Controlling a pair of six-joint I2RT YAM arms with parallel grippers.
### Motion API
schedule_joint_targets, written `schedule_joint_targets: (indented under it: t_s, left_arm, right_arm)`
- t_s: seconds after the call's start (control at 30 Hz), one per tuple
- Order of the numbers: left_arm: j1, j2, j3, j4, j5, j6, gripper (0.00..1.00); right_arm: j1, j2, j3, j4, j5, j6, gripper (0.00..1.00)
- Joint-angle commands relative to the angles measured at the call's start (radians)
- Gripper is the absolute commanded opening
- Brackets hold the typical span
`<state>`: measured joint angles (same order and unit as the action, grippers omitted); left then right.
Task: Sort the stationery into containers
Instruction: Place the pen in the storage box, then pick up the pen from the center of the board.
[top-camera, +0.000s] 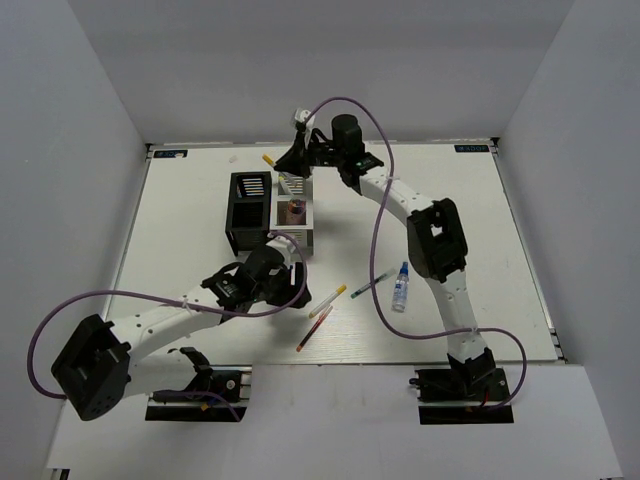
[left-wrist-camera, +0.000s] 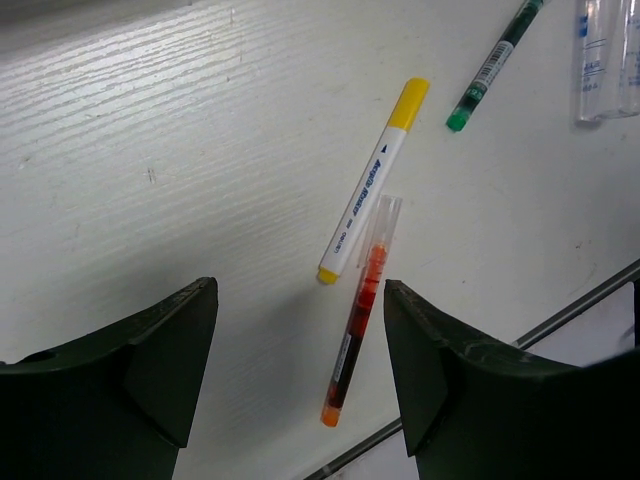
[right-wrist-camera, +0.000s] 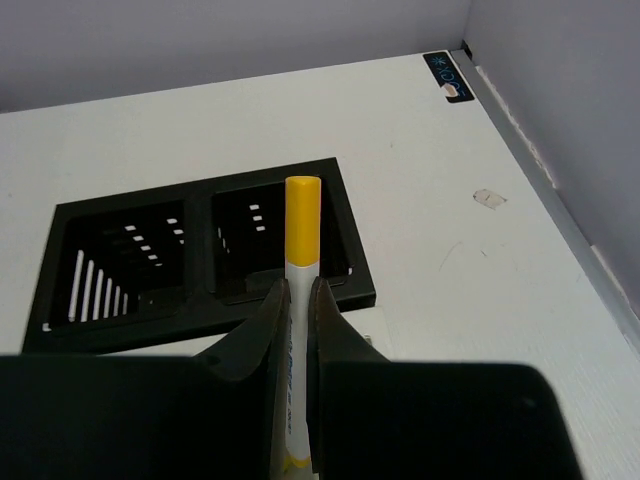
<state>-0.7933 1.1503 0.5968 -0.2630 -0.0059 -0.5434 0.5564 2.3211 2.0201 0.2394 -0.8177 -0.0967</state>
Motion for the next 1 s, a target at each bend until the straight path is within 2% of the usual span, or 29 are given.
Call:
schedule_joint_targets:
  t_s: [0.0,0.1,0.2,0.27,0.37,0.5,0.53,0.6,0.63,0.67,0.73,0.8,0.83,0.87,0.9,0.97]
  left_arm:
    - [-0.006,-0.038,0.003,-0.042,-0.036,-0.013,0.77]
    - [-0.015,-0.038,0.012,-0.053,-0.036,-0.023,0.77]
    - [-0.015,-0.026,0.030,-0.053,-0.045,-0.023,0.77]
    - [-0.015,-0.012,0.043,-0.053,-0.045,-0.023,0.81]
    - [-0.024,0.031,0.069,-0.035,-0.045,0.009,0.84]
    - [-0.033,0.121,0.129,0.007,-0.036,0.074,0.84]
    - [-0.034,0.171,0.164,0.007,-0.036,0.104,0.84]
    - [-0.053,0.221,0.198,0.007,-0.036,0.131,0.83]
    - [-0.053,0.242,0.228,0.007,-0.036,0.144,0.82]
    - [-0.063,0.262,0.241,0.007,-0.048,0.163,0.80]
    - [-0.072,0.305,0.264,0.018,-0.048,0.184,0.78]
    - [-0.072,0.345,0.276,0.042,-0.039,0.200,0.69]
    - [-0.083,0.360,0.293,0.042,-0.025,0.213,0.66]
    - [-0.083,0.379,0.304,0.042,-0.011,0.214,0.64]
    - [-0.083,0.394,0.313,0.042,-0.011,0.223,0.59]
    - [-0.093,0.442,0.328,0.042,0.001,0.232,0.59]
  right_arm:
    - [0.000,0.026,0.107,0.161,-0.043,0.057,0.00]
    - [-0.003,0.029,0.068,0.176,-0.046,0.055,0.00]
    - [-0.009,0.005,-0.020,0.207,-0.032,0.043,0.14]
    - [-0.013,-0.017,-0.064,0.216,-0.032,0.040,0.35]
    - [-0.026,-0.048,-0.104,0.222,-0.055,0.043,0.56]
    - [-0.046,-0.173,-0.152,0.166,-0.051,0.046,0.60]
    - [-0.065,-0.221,-0.165,0.153,-0.020,0.049,0.58]
    - [-0.088,-0.291,-0.230,0.081,0.020,0.051,0.41]
    - [-0.107,-0.345,-0.274,0.046,0.063,0.042,0.28]
    - [-0.111,-0.371,-0.297,0.028,0.081,0.040,0.00]
    - [-0.136,-0.466,-0.371,-0.093,0.120,-0.035,0.00]
    - [-0.173,-0.532,-0.456,-0.209,0.140,-0.079,0.00]
    - [-0.184,-0.566,-0.480,-0.236,0.161,-0.090,0.06]
    - [-0.214,-0.581,-0.500,-0.274,0.185,-0.101,0.29]
    - [-0.222,-0.615,-0.568,-0.335,0.212,-0.103,0.63]
    - [-0.254,-0.675,-0.616,-0.364,0.241,-0.097,0.72]
